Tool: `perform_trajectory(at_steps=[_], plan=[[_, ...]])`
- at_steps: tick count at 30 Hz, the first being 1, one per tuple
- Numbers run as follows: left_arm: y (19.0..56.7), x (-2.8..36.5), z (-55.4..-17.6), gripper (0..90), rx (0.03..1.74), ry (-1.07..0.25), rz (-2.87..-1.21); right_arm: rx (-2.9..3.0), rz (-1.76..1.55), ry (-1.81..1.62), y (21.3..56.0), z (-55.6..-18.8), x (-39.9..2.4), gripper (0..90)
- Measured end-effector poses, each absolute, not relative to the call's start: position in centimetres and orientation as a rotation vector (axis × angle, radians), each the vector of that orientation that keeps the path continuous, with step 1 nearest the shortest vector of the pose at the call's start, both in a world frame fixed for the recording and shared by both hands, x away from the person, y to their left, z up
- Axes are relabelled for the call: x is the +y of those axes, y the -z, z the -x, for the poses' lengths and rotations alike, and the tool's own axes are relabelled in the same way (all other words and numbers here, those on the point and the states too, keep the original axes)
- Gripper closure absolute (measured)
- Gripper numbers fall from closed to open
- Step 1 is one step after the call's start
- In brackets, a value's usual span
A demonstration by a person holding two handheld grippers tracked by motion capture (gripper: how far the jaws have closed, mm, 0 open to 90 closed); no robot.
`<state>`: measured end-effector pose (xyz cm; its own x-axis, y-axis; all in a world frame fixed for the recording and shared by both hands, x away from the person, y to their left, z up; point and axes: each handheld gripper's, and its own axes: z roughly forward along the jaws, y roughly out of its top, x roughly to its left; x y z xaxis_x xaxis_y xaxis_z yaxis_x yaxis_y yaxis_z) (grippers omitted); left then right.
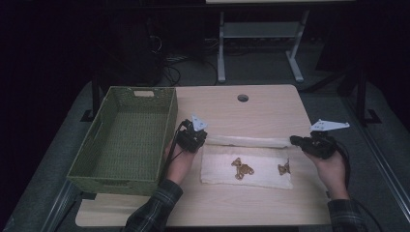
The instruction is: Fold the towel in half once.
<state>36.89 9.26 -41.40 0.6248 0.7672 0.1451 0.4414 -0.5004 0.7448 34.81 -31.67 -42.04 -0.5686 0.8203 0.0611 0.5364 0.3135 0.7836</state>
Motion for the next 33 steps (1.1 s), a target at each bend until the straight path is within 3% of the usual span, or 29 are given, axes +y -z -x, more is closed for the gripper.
perform_trajectory(at_steps=[20,22,33], plan=[[43.1,10.6,-30.8,87.9,0.944,-0.519,-2.196,2.313,-1.197,-1.142,43.6,-27.7,-31.2,86.5],[43.2,10.5,-30.2,87.9,0.937,-0.555,-2.217,2.332,-1.191,-1.138,43.9,-27.3,-31.0,86.5],[44.4,10.5,-28.4,87.9,0.933,-0.468,-2.276,2.366,-1.195,-1.103,44.6,-26.2,-31.0,86.5]])
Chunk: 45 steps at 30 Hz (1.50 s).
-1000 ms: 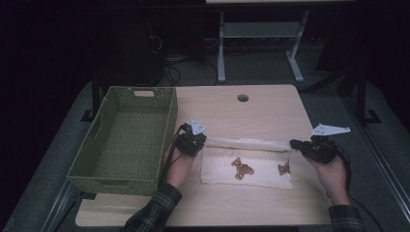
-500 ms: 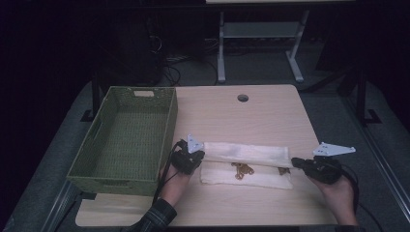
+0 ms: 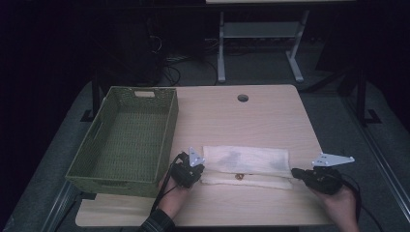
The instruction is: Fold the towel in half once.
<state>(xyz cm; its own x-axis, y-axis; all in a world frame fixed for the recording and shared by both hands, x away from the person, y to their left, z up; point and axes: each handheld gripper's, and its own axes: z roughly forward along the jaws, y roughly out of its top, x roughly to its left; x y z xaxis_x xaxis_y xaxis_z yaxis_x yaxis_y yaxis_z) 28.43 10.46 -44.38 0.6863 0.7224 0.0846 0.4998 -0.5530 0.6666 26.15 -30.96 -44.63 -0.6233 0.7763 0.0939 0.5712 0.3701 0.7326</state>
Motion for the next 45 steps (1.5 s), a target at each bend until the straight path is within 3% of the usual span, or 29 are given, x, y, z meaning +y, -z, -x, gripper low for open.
perform_trajectory(at_steps=[16,19,21,30,34,40,45], plan=[[45.0,11.2,-26.9,85.9,0.882,-0.361,-2.318,2.417,-1.202,-1.067,45.5,-25.1,-30.9,84.6],[44.8,11.3,-26.8,68.9,0.876,-0.325,-2.284,2.433,-1.222,-1.069,45.7,-24.9,-31.0,69.9],[44.5,11.3,-26.8,60.4,0.872,-0.33,-2.247,2.414,-1.225,-1.092,45.6,-24.9,-31.3,65.1],[43.5,10.4,-29.3,45.7,0.828,-0.394,-2.211,2.365,-1.224,-1.124,44.8,-26.7,-30.5,56.4],[43.6,9.9,-30.7,43.9,0.814,-0.402,-2.207,2.348,-1.225,-1.115,44.7,-28.2,-30.0,55.9],[43.8,8.9,-32.4,49.0,0.803,-0.371,-2.223,2.345,-1.23,-1.102,44.9,-30.3,-29.3,68.3],[44.3,8.5,-33.9,47.8,0.827,-0.403,-2.221,2.302,-1.259,-1.079,45.1,-32.2,-29.6,67.1]])
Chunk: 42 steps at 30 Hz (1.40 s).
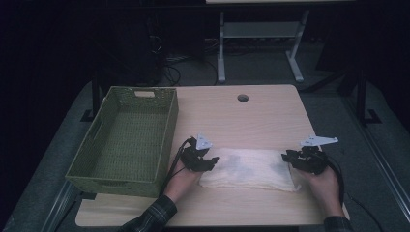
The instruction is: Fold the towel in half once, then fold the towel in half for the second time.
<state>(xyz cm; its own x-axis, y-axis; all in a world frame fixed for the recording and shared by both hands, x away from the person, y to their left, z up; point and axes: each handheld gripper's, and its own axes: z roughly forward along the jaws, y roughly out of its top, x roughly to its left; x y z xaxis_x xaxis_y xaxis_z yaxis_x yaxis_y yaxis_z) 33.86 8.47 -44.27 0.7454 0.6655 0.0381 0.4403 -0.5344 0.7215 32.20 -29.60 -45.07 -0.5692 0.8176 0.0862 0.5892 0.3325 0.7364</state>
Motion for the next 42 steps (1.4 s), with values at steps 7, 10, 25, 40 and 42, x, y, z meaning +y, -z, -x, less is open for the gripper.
perform_trajectory(at_steps=[7,10,25,40,42], plan=[[44.8,8.5,-35.6,48.4,0.904,-0.452,-2.192,2.273,-1.327,-1.075,45.4,-34.7,-30.6,66.5],[44.9,8.8,-36.2,49.3,0.927,-0.477,-2.192,2.285,-1.348,-1.077,45.9,-35.3,-30.7,66.5],[45.7,9.7,-37.3,59.0,1.002,-0.502,-2.233,2.345,-1.336,-1.019,47.2,-35.4,-30.5,80.7],[46.3,9.2,-37.4,87.0,0.976,-0.45,-2.274,2.333,-1.307,-0.982,47.1,-35.5,-30.3,87.0],[46.2,9.1,-37.4,87.6,0.987,-0.448,-2.27,2.322,-1.305,-0.965,47.0,-35.7,-30.1,87.3]])
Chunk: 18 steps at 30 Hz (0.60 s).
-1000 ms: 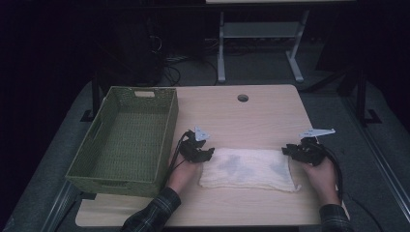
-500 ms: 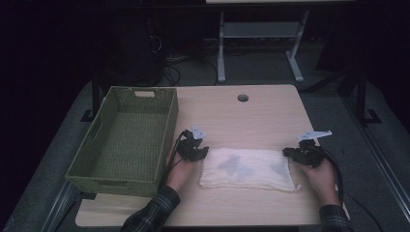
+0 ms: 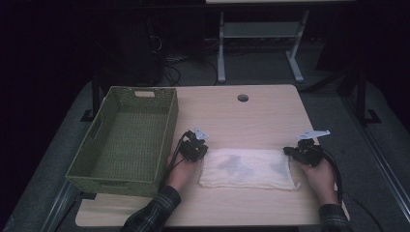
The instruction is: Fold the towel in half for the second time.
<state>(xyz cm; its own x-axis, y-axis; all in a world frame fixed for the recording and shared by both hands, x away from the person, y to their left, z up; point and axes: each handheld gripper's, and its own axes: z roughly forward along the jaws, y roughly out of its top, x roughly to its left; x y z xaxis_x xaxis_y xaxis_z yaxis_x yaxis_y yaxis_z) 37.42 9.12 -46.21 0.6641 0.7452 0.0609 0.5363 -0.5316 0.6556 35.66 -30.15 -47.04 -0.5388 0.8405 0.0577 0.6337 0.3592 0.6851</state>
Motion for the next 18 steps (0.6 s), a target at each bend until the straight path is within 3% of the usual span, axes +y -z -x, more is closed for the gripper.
perform_trajectory(at_steps=[8,18], plan=[[44.5,9.2,-37.4,88.0,0.957,-0.509,-2.187,2.249,-1.305,-0.965,45.9,-36.9,-30.9,87.6],[42.5,9.5,-36.8,88.0,0.919,-0.595,-2.115,2.17,-1.256,-1.046,44.1,-35.7,-31.3,87.6]])
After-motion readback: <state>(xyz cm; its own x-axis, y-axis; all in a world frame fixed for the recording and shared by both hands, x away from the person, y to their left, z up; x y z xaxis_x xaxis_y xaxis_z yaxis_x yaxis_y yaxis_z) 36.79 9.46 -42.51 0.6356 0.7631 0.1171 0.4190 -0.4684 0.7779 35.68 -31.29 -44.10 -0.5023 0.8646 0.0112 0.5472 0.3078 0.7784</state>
